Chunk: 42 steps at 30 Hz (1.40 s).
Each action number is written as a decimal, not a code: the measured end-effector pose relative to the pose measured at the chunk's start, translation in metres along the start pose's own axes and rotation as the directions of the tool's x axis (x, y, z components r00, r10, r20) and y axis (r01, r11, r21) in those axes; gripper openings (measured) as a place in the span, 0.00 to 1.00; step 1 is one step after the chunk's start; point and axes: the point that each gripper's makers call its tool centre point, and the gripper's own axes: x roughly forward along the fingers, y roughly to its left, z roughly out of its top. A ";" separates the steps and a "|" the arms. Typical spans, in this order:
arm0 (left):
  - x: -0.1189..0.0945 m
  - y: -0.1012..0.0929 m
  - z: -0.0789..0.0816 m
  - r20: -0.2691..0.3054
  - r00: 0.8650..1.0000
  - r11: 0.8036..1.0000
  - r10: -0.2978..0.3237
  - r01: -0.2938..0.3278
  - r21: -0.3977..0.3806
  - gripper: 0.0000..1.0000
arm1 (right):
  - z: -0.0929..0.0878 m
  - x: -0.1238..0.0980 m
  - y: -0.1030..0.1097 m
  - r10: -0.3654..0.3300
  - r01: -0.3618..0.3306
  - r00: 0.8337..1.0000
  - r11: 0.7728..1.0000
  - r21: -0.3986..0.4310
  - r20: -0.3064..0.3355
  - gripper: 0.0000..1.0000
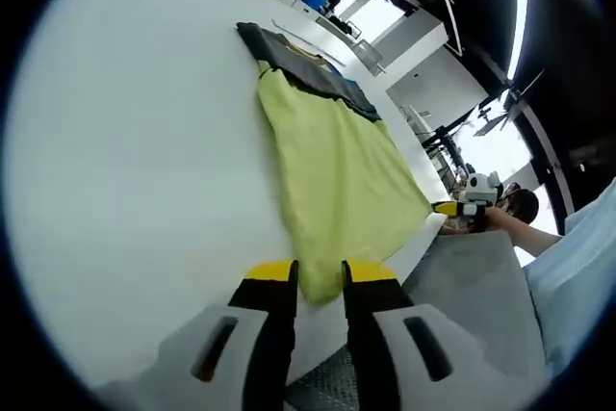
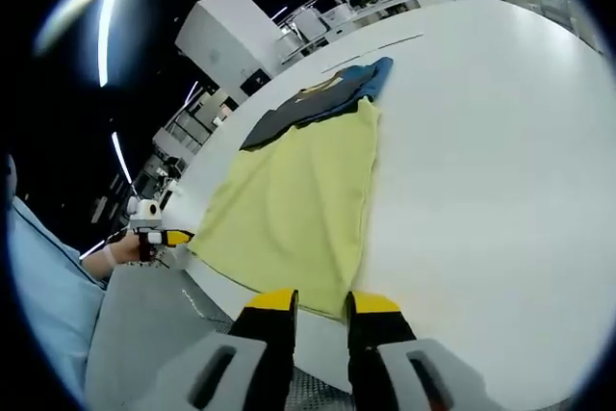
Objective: Fold the garment on the visible template until the final outline fits inside the template.
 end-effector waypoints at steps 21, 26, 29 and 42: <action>-0.022 -0.011 -0.010 0.000 1.000 0.980 -0.029 0.029 -0.195 0.00 | -0.010 -0.021 0.032 0.033 -0.034 0.999 0.996 0.085 0.013 0.00; -0.036 -0.028 -0.007 0.003 0.998 0.970 -0.067 0.065 -0.234 0.00 | -0.009 -0.035 0.044 0.046 -0.047 0.999 0.995 0.087 0.016 0.00; -0.045 -0.036 -0.006 -0.009 0.997 0.971 -0.078 0.074 -0.229 0.00 | -0.009 -0.041 0.049 0.057 -0.058 0.998 0.994 0.090 0.008 0.00; -0.052 -0.045 0.009 0.028 0.992 0.955 -0.126 0.129 -0.267 0.00 | 0.004 -0.051 0.060 0.101 -0.107 0.994 0.983 0.148 0.049 0.00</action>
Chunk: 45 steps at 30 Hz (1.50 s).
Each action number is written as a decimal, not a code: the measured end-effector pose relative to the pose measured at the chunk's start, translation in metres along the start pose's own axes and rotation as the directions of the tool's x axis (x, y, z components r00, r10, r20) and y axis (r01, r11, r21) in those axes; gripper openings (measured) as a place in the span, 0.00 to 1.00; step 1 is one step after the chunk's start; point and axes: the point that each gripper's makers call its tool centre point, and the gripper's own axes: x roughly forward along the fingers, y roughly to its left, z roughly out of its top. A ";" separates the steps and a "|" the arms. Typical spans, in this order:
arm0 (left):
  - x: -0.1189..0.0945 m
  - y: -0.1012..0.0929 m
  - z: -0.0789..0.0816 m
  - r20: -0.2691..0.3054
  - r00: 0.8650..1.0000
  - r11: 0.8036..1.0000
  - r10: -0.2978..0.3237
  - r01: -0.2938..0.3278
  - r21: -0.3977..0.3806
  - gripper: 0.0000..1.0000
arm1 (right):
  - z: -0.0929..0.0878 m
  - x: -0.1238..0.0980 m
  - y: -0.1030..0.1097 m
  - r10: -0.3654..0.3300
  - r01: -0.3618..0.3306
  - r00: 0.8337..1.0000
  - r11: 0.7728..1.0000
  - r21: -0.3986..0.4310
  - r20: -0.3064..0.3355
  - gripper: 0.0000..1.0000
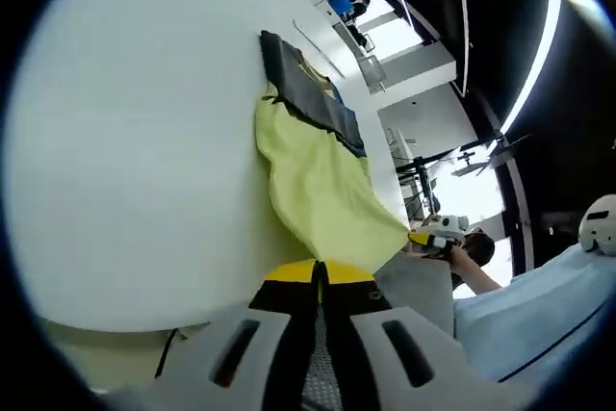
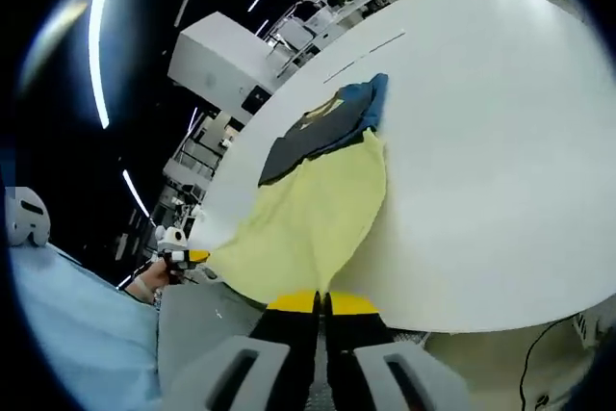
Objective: Fold the garment on the visible template until the final outline fits inside the template.
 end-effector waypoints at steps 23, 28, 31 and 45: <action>0.038 -0.026 0.183 0.203 0.970 0.984 -0.131 0.102 0.145 0.00 | 0.192 0.028 0.019 0.163 -0.162 0.936 0.986 -0.027 0.311 0.00; 0.052 -0.017 0.212 0.229 0.967 0.984 -0.110 0.074 0.162 0.00 | 0.225 0.046 0.015 0.164 -0.153 0.936 0.986 -0.062 0.313 0.00; 0.061 -0.008 0.230 0.242 0.966 0.984 -0.088 0.047 0.170 0.00 | 0.242 0.057 0.005 0.145 -0.131 0.939 0.989 -0.064 0.313 0.00; 0.103 0.038 0.279 0.273 0.962 0.994 -0.010 -0.020 0.107 0.00 | 0.278 0.112 -0.052 0.035 -0.032 0.957 0.999 -0.013 0.288 0.00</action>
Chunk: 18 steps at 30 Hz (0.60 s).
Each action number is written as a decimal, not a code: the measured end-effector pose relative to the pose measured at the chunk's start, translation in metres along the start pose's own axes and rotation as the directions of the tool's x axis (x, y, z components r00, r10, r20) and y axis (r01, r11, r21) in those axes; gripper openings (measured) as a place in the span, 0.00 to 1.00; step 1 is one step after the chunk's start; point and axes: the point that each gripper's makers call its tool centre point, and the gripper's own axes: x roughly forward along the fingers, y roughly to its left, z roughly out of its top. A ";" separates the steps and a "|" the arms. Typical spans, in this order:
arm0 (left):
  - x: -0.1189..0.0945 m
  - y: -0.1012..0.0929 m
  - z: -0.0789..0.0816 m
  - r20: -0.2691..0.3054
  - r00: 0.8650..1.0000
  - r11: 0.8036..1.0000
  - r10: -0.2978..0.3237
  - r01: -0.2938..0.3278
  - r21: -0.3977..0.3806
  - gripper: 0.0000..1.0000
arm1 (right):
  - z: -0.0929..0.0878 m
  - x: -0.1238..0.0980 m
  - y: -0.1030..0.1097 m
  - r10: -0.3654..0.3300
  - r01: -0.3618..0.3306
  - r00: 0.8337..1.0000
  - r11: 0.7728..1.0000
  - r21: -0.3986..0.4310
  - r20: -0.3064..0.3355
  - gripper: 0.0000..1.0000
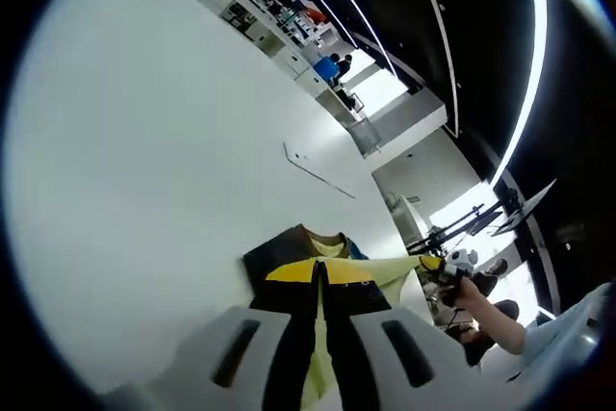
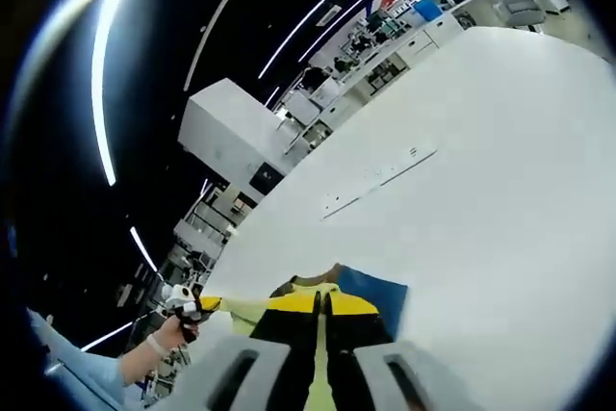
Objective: Fold the garment on the visible template until the final outline fits inside the template.
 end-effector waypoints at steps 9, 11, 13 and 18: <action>0.015 0.031 -0.016 -0.044 0.996 0.995 0.082 -0.085 -0.058 0.00 | -0.016 0.030 -0.039 -0.078 0.078 0.996 0.997 0.019 -0.043 0.00; 0.017 0.035 -0.019 -0.047 0.995 0.994 0.087 -0.090 -0.064 0.00 | -0.016 0.033 -0.042 -0.081 0.082 0.996 0.996 0.028 -0.038 0.00; 0.018 0.038 -0.022 -0.053 0.994 0.993 0.098 -0.102 -0.060 0.00 | -0.018 0.035 -0.047 -0.094 0.096 0.994 0.995 0.033 -0.049 0.00; 0.018 0.048 -0.026 -0.057 0.991 0.990 0.119 -0.123 -0.071 0.00 | -0.031 0.037 -0.057 -0.129 0.132 0.988 0.991 0.022 -0.084 0.00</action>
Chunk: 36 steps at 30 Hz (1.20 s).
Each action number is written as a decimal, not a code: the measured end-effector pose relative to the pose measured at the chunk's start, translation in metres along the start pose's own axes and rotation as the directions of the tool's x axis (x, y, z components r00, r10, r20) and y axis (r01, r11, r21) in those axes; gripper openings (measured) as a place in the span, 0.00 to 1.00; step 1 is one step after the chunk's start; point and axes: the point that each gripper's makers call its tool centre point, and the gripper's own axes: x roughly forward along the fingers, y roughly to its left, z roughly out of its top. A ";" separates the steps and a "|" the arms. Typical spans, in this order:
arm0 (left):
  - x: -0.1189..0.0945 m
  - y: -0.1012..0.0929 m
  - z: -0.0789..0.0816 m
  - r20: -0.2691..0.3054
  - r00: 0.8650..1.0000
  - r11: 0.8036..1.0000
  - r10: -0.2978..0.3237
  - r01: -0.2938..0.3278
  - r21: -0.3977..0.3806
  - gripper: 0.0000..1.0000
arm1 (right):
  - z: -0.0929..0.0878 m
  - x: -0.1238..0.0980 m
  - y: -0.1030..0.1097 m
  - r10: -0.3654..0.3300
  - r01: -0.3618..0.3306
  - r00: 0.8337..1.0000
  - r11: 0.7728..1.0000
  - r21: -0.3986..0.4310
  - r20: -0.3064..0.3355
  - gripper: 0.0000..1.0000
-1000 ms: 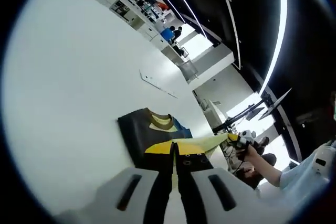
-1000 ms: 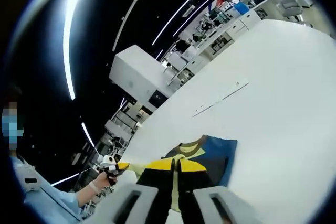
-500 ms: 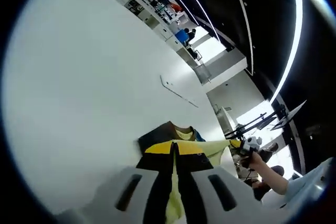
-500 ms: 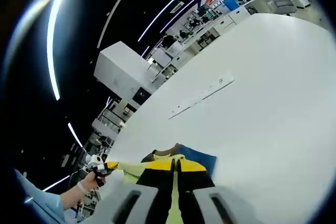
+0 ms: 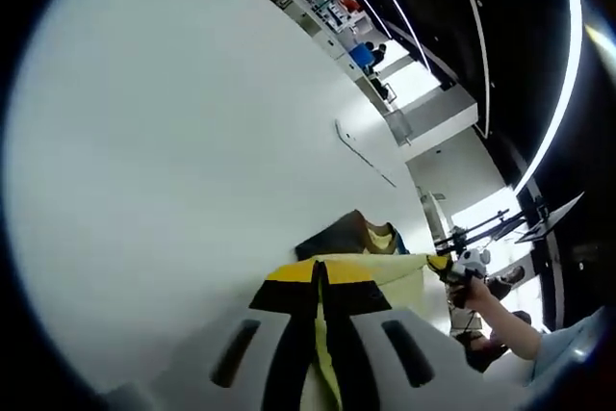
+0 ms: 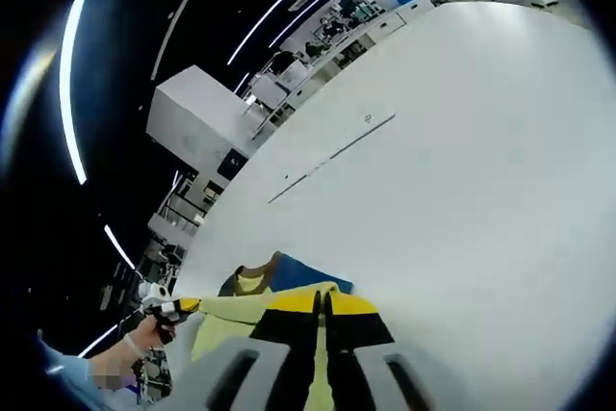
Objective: Fold the garment on the visible template until the final outline fits inside the template.
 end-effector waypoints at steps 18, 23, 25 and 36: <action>0.008 0.008 -0.010 -0.012 0.999 0.998 0.044 -0.044 0.037 0.00 | -0.016 0.005 -0.008 -0.042 0.040 0.998 0.999 -0.036 -0.050 0.00; 0.007 0.000 -0.011 -0.008 1.000 0.996 0.011 -0.010 0.094 0.00 | -0.015 0.004 -0.005 -0.026 0.023 0.999 0.996 -0.090 -0.038 0.00; 0.005 -0.004 -0.009 0.004 1.000 0.989 0.001 -0.002 0.151 0.00 | -0.014 0.003 -0.003 -0.025 0.022 0.999 0.994 -0.104 -0.034 0.00; -0.011 -0.027 0.001 0.011 1.000 0.911 -0.028 0.021 0.412 0.13 | -0.003 -0.020 0.010 -0.051 0.028 0.998 0.912 -0.410 -0.043 0.24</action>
